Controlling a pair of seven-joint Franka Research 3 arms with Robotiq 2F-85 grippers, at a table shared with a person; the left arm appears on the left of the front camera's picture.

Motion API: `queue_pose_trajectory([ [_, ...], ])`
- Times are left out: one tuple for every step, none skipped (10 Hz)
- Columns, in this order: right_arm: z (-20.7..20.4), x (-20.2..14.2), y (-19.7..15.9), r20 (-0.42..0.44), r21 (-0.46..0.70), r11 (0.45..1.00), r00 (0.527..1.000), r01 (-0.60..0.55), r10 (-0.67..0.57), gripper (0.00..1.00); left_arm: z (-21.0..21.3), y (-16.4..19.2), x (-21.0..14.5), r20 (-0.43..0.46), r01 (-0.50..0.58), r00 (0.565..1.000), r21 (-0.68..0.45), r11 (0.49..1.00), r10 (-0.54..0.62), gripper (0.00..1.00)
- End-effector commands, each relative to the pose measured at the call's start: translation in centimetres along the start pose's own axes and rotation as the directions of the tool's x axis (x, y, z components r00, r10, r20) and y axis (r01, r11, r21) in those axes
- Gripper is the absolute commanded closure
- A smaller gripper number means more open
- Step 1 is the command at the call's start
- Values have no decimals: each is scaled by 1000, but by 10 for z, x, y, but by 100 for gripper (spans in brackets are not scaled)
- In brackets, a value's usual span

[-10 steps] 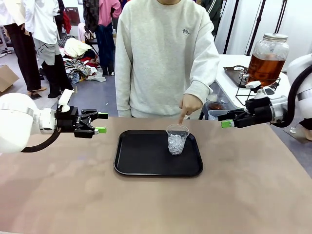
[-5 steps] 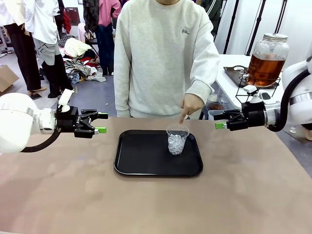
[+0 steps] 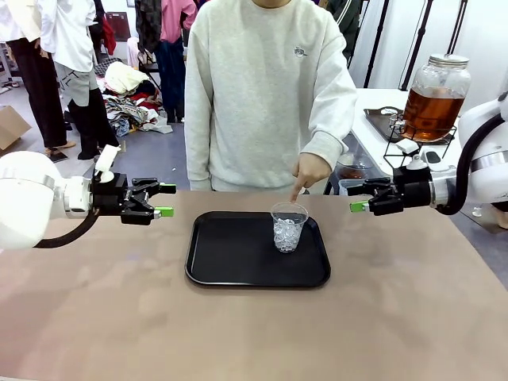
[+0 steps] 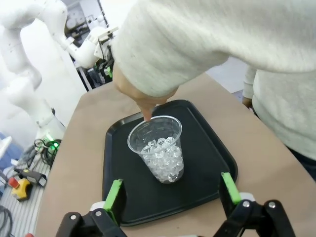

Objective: Pour the drink into the iced cup.
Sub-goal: Pick up the iced cup indicated by the human and present it to them.

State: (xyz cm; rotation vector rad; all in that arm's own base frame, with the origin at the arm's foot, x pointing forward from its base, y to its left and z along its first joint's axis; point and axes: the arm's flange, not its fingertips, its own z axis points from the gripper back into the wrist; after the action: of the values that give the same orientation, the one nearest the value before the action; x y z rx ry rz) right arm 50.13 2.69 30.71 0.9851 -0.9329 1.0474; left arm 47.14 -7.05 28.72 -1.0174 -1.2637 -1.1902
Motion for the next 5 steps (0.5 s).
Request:
queue_pose_trajectory([
  [-19, -13, -9, 19, 16, 989, 989, -150, 149, 0, -2, 0, 1, 8, 4, 1000, 7, 1000, -4, 0],
  [-26, -19, -12, 19, 32, 982, 982, -189, 188, 0, -2, 0, 1, 8, 4, 1000, 7, 1000, -4, 0],
  [-34, -25, -13, 19, 41, 977, 978, -210, 210, 0, -2, 0, 1, 8, 4, 1000, 7, 1000, -4, 0],
  [-41, -32, -13, 35, 57, 971, 972, -234, 232, 0, -2, 0, 1, 8, 4, 1000, 7, 1000, -4, 0],
  [-47, -36, -14, 44, 68, 970, 972, -235, 233, 0, -2, 0, 1, 8, 4, 1000, 7, 1000, -4, 0],
])
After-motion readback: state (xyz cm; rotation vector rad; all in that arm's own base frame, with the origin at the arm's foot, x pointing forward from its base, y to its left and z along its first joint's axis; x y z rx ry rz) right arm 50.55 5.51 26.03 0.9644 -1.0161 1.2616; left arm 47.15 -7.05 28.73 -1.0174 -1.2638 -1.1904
